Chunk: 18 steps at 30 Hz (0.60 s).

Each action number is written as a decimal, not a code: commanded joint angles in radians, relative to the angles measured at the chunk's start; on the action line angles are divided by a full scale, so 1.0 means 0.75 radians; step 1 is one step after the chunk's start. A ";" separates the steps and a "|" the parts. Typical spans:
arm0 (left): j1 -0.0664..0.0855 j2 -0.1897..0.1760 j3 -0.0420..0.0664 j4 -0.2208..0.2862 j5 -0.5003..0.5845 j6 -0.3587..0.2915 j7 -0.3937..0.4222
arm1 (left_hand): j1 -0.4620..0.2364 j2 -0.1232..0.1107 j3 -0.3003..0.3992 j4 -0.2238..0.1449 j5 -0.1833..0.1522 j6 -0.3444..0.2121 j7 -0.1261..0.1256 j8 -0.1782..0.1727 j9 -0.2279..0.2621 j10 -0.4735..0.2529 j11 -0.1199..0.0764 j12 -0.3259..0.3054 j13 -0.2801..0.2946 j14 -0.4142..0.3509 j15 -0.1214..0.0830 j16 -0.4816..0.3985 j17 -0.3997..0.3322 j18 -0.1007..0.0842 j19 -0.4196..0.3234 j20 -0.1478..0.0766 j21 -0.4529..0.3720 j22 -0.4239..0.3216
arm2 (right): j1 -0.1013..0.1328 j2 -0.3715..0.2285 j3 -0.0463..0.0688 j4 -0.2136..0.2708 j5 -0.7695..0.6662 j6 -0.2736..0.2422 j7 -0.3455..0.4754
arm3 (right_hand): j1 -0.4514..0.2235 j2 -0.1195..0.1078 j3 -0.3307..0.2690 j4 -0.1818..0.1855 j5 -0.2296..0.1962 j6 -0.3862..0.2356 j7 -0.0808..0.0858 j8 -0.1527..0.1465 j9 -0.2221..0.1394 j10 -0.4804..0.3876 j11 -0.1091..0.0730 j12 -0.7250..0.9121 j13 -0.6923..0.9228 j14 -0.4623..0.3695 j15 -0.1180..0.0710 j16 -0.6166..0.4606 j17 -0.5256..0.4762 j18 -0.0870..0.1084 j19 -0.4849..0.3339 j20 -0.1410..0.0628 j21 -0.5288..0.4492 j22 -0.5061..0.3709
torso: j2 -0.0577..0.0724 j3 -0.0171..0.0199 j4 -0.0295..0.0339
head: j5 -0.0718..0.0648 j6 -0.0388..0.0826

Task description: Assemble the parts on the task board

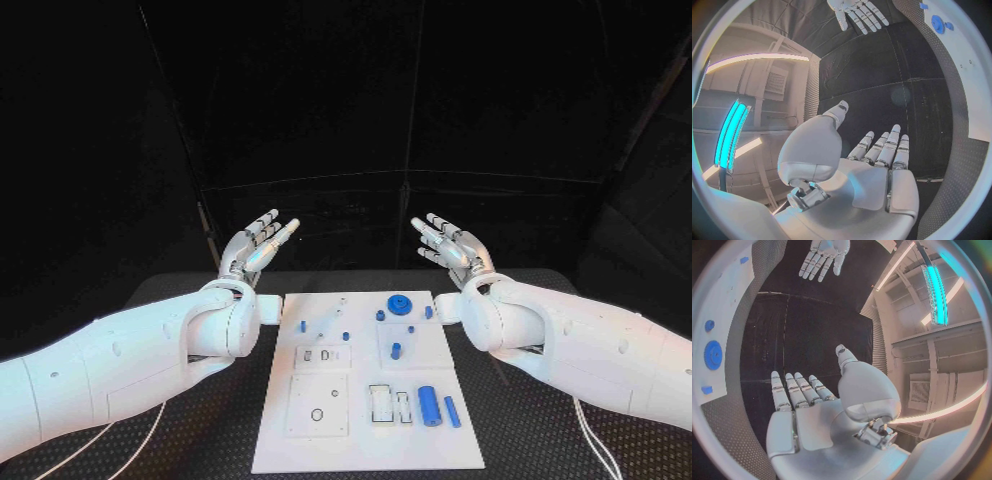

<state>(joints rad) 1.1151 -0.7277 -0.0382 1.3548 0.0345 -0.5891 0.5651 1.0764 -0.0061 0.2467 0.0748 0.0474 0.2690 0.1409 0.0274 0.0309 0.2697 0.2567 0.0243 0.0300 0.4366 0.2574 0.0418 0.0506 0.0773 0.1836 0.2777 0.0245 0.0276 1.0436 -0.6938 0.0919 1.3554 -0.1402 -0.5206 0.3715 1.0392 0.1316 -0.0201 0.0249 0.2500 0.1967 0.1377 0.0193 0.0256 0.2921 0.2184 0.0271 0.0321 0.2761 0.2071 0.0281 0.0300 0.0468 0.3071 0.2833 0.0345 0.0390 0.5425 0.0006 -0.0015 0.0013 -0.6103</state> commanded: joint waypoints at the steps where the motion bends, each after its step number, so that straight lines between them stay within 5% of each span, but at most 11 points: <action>1: 0.005 0.004 -0.001 -0.010 0.014 0.119 0.073 | 0.058 -0.001 0.021 0.007 0.009 0.025 0.198 0.007 0.003 0.025 0.011 0.009 0.003 0.030 0.010 0.008 0.004 0.023 0.005 0.022 0.008 0.003 | 0.001 0.019 0.016 -0.047 -0.179 0.276 -0.140 | 0.101 0.016 -0.019 -0.009 0.017 0.073 0.177 0.017 0.008 0.089 0.021 0.016 0.008 0.096 0.019 0.013 0.009 0.030 0.039 0.013 0.015 0.006 | 0.000 0.0001 -0.0001 | 0.000 0.000; 6: 0.005 0.004 -0.001 -0.010 0.014 0.119 0.073 | 0.058 -0.001 0.021 0.007 0.009 0.025 0.198 0.007 0.003 0.025 0.011 0.009 0.003 0.030 0.010 0.008 0.004 0.023 0.005 0.022 0.008 0.003 | 0.001 0.039 0.038 -0.099 -0.237 0.371 -0.190 | 0.215 0.012 -0.016 -0.072 0.019 0.249 0.198 0.051 0.026 0.346 0.049 0.052 0.027 0.396 0.040 0.067 0.032 0.084 0.196 0.008 0.057 0.030 | 0.000 0.0001 -0.0001 | 0.000 0.000; 9: 0.005 0.004 -0.001 -0.010 0.014 0.119 0.073 | 0.058 -0.001 0.021 0.007 0.009 0.025 0.198 0.007 0.003 0.025 0.011 0.009 0.003 0.030 0.010 0.008 0.004 0.023 0.005 0.022 0.008 0.003 | 0.000 0.047 0.045 -0.116 -0.256 0.403 -0.207 | 0.317 -0.007 -0.004 -0.144 -0.002 0.472 0.189 0.102 0.047 0.669 0.028 0.112 0.049 0.701 0.010 0.130 0.050 0.129 0.434 0.010 0.133 0.066 | 0.000 0.0001 -0.0001 | 0.000 0.000; 11: 0.005 0.004 -0.001 -0.010 0.014 0.119 0.073 | 0.058 -0.002 0.022 0.008 0.009 0.026 0.198 0.008 0.004 0.027 0.012 0.010 0.003 0.031 0.010 0.009 0.005 0.022 0.005 0.022 0.008 0.003 | 0.000 0.048 0.046 -0.119 -0.260 0.408 -0.210 | 0.375 -0.018 0.006 -0.189 -0.021 0.626 0.171 0.133 0.058 0.767 0.005 0.134 0.047 0.783 -0.015 0.146 0.049 0.155 0.508 0.010 0.167 0.076 | 0.000 0.0001 -0.0001 | 0.000 0.000; 12: 0.018 -0.012 0.000 -0.005 0.014 0.130 0.064 | 0.058 -0.002 0.023 0.008 0.009 0.030 0.199 0.008 0.004 0.028 0.013 0.010 0.004 0.033 0.010 0.009 0.005 0.022 0.005 0.022 0.008 0.003 | 0.000 0.012 0.047 -0.134 -0.655 0.226 -0.146 | 0.403 -0.022 0.015 -0.213 -0.029 0.739 0.157 0.156 0.066 0.824 -0.012 0.148 0.047 0.848 -0.036 0.164 0.052 0.173 0.549 0.008 0.190 0.083 | 0.014 -0.0013 0.0006 | 0.006 -0.029; 14: 0.021 -0.021 0.000 0.009 0.014 0.135 0.061 | 0.059 -0.004 0.025 0.010 0.009 0.036 0.201 0.009 0.005 0.035 0.015 0.011 0.004 0.039 0.011 0.011 0.006 0.022 0.005 0.022 0.009 0.004 | 0.001 0.007 0.047 -0.138 -0.777 0.206 -0.151 | 0.431 -0.028 0.027 -0.241 -0.042 0.855 0.135 0.176 0.069 0.898 -0.038 0.162 0.046 0.941 -0.064 0.188 0.057 0.185 0.611 -0.003 0.224 0.093 | 0.022 -0.0024 0.0022 | 0.007 -0.030; 18: 0.024 -0.042 -0.001 0.043 0.014 0.161 0.047 | 0.067 -0.007 0.035 0.011 0.009 0.053 0.202 0.012 0.007 0.060 0.020 0.015 0.007 0.071 0.012 0.018 0.012 0.023 0.017 0.023 0.014 0.007 | 0.001 -0.002 0.048 -0.133 -1.029 0.193 -0.183 | 0.452 -0.035 0.064 -0.286 -0.046 0.951 0.108 0.171 0.059 1.017 -0.075 0.153 0.041 1.109 -0.119 0.216 0.071 0.186 0.735 -0.054 0.293 0.114 | 0.040 -0.0019 0.0025 | 0.011 -0.033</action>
<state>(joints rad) 1.1316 -0.7561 -0.0387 1.3766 0.0438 -0.5076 0.5914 1.1192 -0.0126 0.2685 0.0825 0.0473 0.3029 0.1468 0.0314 0.0350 0.3084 0.2732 0.0312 0.0346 0.4830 0.2663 0.0524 0.0582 0.0772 0.1905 0.2919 0.0291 0.0320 1.0421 -0.6976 0.1269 1.2470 -0.6335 -0.3365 0.2467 1.3075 0.1172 -0.0057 -0.1199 0.2350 0.6968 0.1815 0.1193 0.0651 0.8490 0.2033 0.1211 0.0600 0.8656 0.1744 0.1420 0.0674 0.1560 0.6868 0.2779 0.1721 0.0970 0.5588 -0.0003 -0.0011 0.0080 -0.6333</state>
